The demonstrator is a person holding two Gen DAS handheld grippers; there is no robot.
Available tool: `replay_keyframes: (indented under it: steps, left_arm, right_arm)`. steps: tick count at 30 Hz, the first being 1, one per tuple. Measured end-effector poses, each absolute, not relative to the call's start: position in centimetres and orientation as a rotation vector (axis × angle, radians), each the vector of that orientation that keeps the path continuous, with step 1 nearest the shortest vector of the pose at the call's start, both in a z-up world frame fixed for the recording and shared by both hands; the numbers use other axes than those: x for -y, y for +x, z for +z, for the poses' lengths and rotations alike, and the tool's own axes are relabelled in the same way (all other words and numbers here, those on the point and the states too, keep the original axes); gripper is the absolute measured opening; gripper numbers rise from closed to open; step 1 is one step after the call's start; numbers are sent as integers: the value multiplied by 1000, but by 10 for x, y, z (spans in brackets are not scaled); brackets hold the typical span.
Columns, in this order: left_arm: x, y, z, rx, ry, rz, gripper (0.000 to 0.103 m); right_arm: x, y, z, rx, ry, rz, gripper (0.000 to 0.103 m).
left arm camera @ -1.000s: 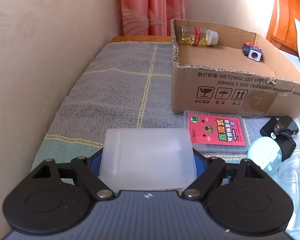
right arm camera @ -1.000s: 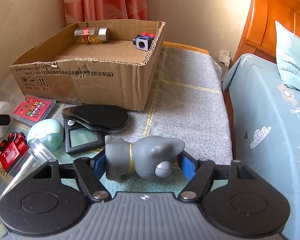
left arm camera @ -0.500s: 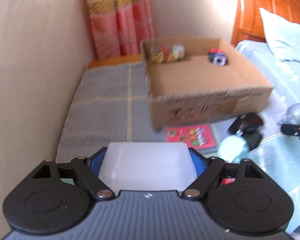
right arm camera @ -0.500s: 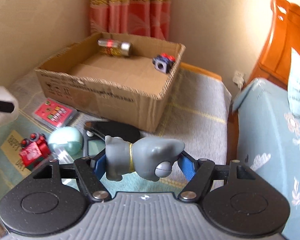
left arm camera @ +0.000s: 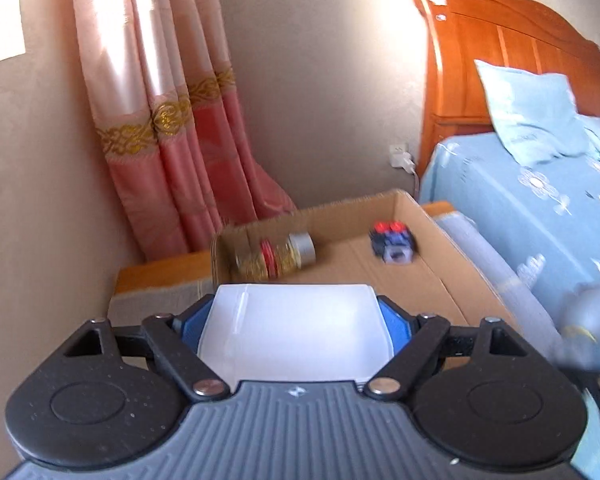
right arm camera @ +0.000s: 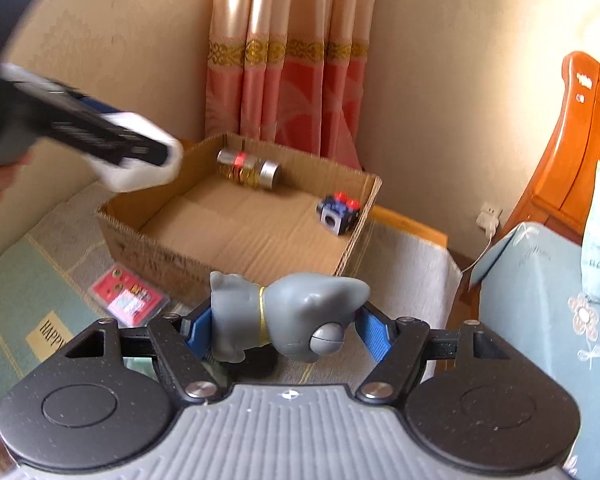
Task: Organize rigid objects
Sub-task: 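Lower the white box into the cardboard box with the left gripper while the right drops the elephant there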
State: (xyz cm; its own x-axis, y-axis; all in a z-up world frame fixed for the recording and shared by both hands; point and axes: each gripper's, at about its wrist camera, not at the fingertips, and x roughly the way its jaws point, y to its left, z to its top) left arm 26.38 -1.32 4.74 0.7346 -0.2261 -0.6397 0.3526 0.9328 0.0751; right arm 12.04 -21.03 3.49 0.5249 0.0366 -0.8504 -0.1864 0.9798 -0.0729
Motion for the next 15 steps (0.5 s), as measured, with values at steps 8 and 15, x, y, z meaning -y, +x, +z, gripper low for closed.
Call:
replay_keyframes:
  steps: [8,15]
  left_arm:
    - [22,296,12,-661,201,-237,96]
    - [-3,251,15,-664,151,-254,99]
  right_arm:
    - [208,125,34,-1009,-156,127,76]
    - [203,137,30,-1019,-160,136,76]
